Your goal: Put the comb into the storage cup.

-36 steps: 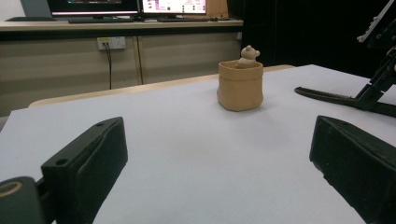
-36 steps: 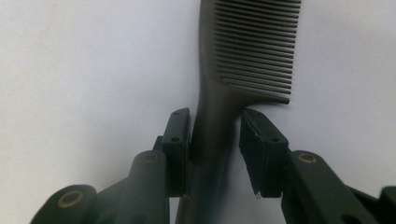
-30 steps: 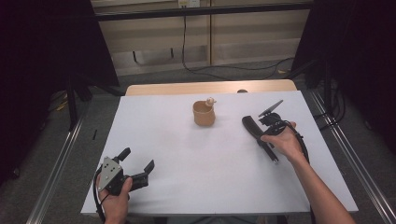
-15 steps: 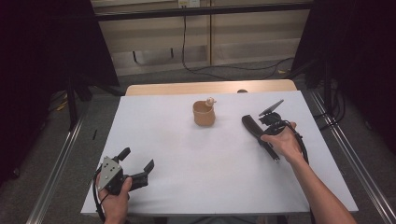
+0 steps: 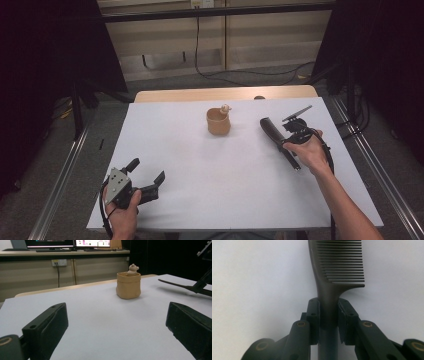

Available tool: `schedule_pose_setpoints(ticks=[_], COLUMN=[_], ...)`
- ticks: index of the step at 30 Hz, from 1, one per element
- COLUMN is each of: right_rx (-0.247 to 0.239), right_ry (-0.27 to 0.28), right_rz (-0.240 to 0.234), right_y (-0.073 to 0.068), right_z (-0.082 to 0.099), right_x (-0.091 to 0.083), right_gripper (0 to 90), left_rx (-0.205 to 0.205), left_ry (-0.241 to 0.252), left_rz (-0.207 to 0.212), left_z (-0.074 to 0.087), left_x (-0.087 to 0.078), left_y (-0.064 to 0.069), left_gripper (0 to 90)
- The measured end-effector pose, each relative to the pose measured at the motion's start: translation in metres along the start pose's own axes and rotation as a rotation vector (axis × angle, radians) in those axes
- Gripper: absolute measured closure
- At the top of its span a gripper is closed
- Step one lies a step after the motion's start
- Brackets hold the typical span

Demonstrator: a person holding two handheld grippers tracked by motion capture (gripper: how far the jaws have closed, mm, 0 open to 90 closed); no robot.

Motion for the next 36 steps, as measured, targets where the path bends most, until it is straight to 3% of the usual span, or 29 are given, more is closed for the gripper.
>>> schedule_pose_setpoints(ticks=[3,5,9,11,19,36], right_rx=[0.004,0.008,0.019,0.019,0.074,0.06], right_ry=[0.068,0.073,0.157,0.173,0.29,0.518], right_rz=[-0.019,-0.024,-0.056,-0.063,-0.074,-0.085], right_y=[0.0,0.0,-0.004,-0.004,-0.001,-0.002], right_z=[-0.004,-0.004,-0.004,-0.005,-0.006,-0.012], right_x=[-0.007,-0.008,-0.008,-0.009,-0.014,-0.025], right_gripper=[73.2,73.2,73.2,73.1,73.1,73.1], left_rx=[0.002,0.004,-0.003,0.001,0.004,0.002], left_ry=[-0.002,-0.005,0.002,-0.001,-0.005,0.002], left_rz=[0.0,0.0,0.0,0.001,-0.001,0.007], left_z=[0.0,0.0,0.0,0.0,0.001,-0.001], left_x=[0.0,0.0,0.0,0.0,0.0,-0.001], left_y=[-0.001,-0.001,0.0,-0.001,-0.001,0.001], left_gripper=[4.3,4.3,4.3,4.3,4.3,4.3])
Point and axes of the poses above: each handheld gripper's, and its own axes: x roughly forward along the jaws, z roughly out of its underside, y roughly to its right, the point moved 9 cm from there along x, roughly forward along the jaws, and after that the axes turned 11 degrees about z, right-handed, at the moved point
